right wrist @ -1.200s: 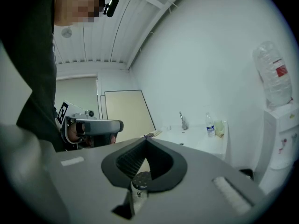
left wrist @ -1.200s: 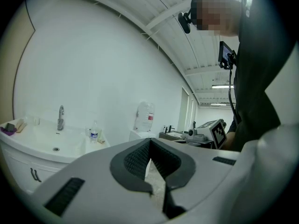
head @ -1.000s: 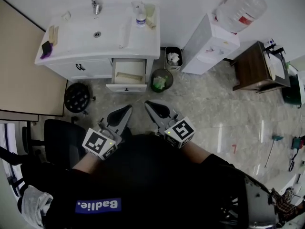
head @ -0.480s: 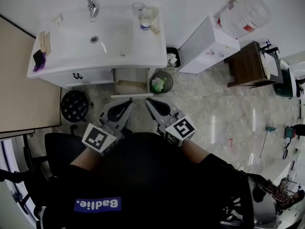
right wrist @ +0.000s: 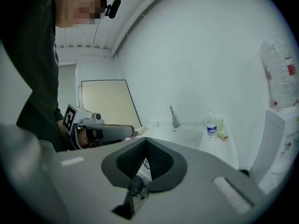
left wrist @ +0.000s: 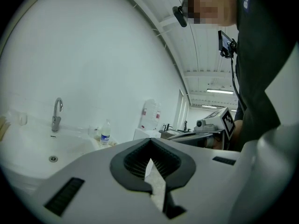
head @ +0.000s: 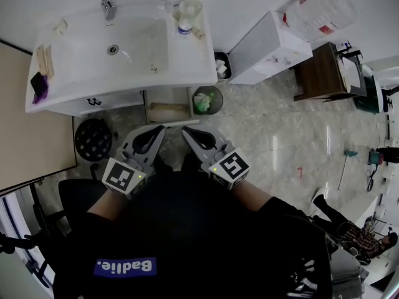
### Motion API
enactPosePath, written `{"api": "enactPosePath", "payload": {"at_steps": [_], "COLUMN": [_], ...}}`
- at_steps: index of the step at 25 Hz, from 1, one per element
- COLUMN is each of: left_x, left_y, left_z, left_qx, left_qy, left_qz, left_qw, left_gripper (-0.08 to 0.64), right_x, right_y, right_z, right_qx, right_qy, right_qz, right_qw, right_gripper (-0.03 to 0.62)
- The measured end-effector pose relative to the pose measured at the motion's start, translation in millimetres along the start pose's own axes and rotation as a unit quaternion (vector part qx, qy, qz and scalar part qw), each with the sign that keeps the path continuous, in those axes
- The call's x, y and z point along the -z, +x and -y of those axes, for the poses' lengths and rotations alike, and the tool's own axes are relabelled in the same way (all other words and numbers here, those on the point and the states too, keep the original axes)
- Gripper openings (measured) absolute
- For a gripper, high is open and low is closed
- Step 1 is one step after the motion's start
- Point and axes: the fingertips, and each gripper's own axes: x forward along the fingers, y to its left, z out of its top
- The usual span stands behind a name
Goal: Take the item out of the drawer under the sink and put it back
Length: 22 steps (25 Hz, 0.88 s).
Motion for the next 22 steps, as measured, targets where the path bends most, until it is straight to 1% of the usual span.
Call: {"api": "enactPosePath", "payload": {"at_steps": [4,9,12,14,18,22], "left_x": [11,31,49,62,95,127], "left_y": [23,58,83,97,117,133], "left_z": [-5,-14,-23,-31,-48,-62], "left_qx": [-0.01,-0.046,-0.067,-0.074,-0.083,-0.084], "left_qy": [0.013,0.027,0.043,0.054,0.077,0.087], "left_qz": [-0.031,-0.05,-0.079,-0.103,-0.158,-0.208], "left_qw": [0.9994,0.9973,0.9937,0.9905,0.981,0.9707], "left_gripper": [0.005,0.004,0.005,0.005,0.005,0.005], "right_x": [4,4,3,4,12,21], "right_y": [-5,-20,-30,-32,-36,-36], "right_z": [25,55,77,88,103,115], "right_qx": [-0.004,-0.018,-0.012,-0.009,-0.009,-0.016], "right_qy": [0.01,0.007,0.008,0.014,0.017,0.006], "right_qz": [0.004,-0.004,-0.005,-0.004,-0.013,-0.03], "right_qw": [1.0,1.0,1.0,1.0,1.0,0.999], "right_gripper": [0.002,0.002,0.002,0.002,0.002,0.002]}}
